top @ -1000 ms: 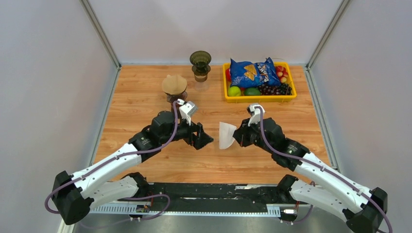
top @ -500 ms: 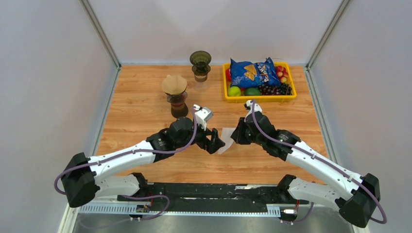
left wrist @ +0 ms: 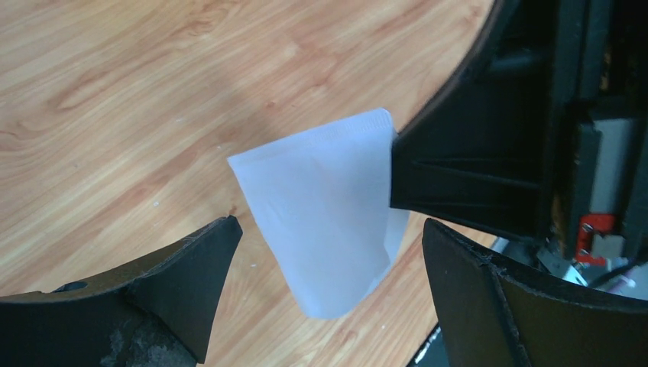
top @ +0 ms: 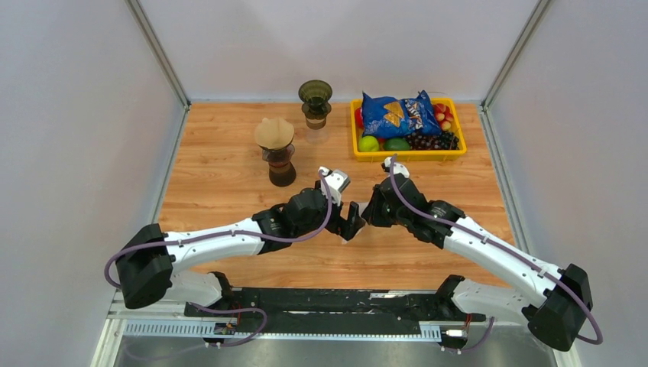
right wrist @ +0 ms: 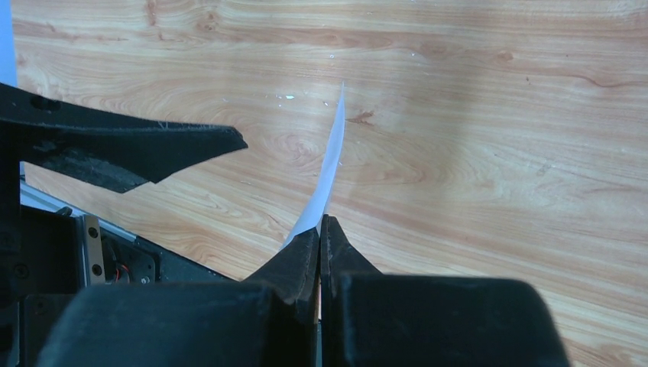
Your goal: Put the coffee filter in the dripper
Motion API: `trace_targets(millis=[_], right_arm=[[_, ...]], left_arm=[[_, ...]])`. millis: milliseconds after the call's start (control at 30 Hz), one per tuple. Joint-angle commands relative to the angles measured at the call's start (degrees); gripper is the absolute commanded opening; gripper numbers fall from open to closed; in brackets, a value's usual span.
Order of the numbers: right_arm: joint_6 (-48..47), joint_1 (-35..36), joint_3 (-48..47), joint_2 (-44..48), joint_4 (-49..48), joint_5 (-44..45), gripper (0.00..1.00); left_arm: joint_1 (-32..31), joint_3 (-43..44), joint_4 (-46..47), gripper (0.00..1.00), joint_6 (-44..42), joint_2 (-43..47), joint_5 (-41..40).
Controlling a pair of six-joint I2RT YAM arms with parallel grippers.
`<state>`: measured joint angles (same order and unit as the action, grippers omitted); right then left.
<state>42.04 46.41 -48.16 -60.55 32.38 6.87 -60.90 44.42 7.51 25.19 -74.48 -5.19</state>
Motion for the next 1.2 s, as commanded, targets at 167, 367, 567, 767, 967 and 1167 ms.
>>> trace_targets(millis=[167,367,567,767,967,1167], right_arm=[[-4.14,0.02,-2.21,1.82,-0.72,-1.11,0.0],[-5.78,0.04,-3.23,0.89,-0.94,-4.1,0.0],[-5.26,-0.01,-3.41,0.36,-0.94,-5.79,0.0],[-6.43,-0.57,-4.04,-0.37,-0.72,-8.72,0.0],[-8.02,-0.57,-3.72,-0.84,0.01,-7.22,0.0],[-8.03,-0.64,-3.42,-0.32,1.53,-0.27,0.05]], left_arm=[[-0.3,3.16,-4.28,1.0,0.77,-1.53,-11.94],[-0.28,2.81,-3.76,1.0,0.74,-2.03,-11.91],[-0.35,2.36,-1.88,0.9,-1.38,-3.51,-9.18],[-0.34,2.82,-1.78,0.65,-2.16,-4.77,-7.99],[-0.36,3.07,-2.16,0.32,-1.96,-4.56,-9.27],[-0.34,3.64,-3.36,0.19,-1.36,-4.62,-10.9]])
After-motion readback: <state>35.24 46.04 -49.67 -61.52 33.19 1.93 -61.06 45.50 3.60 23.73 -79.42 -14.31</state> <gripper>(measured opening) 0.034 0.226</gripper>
